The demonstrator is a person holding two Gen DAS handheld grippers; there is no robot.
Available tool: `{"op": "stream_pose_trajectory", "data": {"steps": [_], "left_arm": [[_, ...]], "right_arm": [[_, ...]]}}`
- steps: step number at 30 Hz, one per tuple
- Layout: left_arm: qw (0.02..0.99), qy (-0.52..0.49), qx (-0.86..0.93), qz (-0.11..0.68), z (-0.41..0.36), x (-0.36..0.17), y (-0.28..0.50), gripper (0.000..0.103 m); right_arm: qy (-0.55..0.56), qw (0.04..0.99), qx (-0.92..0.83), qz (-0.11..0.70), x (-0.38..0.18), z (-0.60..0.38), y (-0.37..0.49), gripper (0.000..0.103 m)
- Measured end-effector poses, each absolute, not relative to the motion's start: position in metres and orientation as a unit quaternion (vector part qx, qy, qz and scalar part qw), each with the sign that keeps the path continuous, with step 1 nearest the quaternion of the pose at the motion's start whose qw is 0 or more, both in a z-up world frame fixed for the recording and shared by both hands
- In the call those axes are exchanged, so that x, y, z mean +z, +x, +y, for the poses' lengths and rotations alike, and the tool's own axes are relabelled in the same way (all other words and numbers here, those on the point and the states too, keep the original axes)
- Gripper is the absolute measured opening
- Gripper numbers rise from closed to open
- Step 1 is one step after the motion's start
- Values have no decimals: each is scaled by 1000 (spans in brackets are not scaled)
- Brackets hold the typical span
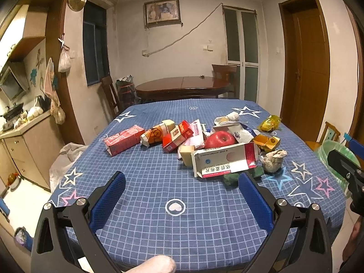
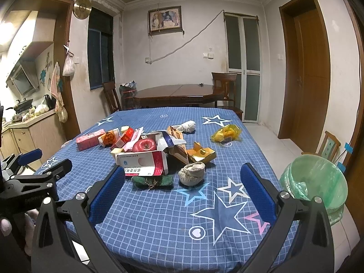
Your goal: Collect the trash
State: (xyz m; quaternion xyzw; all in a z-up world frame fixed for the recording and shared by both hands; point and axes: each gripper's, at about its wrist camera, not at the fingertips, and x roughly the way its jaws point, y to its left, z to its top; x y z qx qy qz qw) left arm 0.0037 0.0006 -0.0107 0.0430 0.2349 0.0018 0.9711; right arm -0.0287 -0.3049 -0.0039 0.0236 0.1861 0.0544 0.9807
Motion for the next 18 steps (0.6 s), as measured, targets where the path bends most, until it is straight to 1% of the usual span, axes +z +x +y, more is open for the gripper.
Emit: {"op": "stream_pose_trajectory", "data": {"steps": [18], "left_arm": [[969,42,-3,243,1,-14,6,99]], "right_arm": [[21,980,56,189,-7,-304,-30,98]]}}
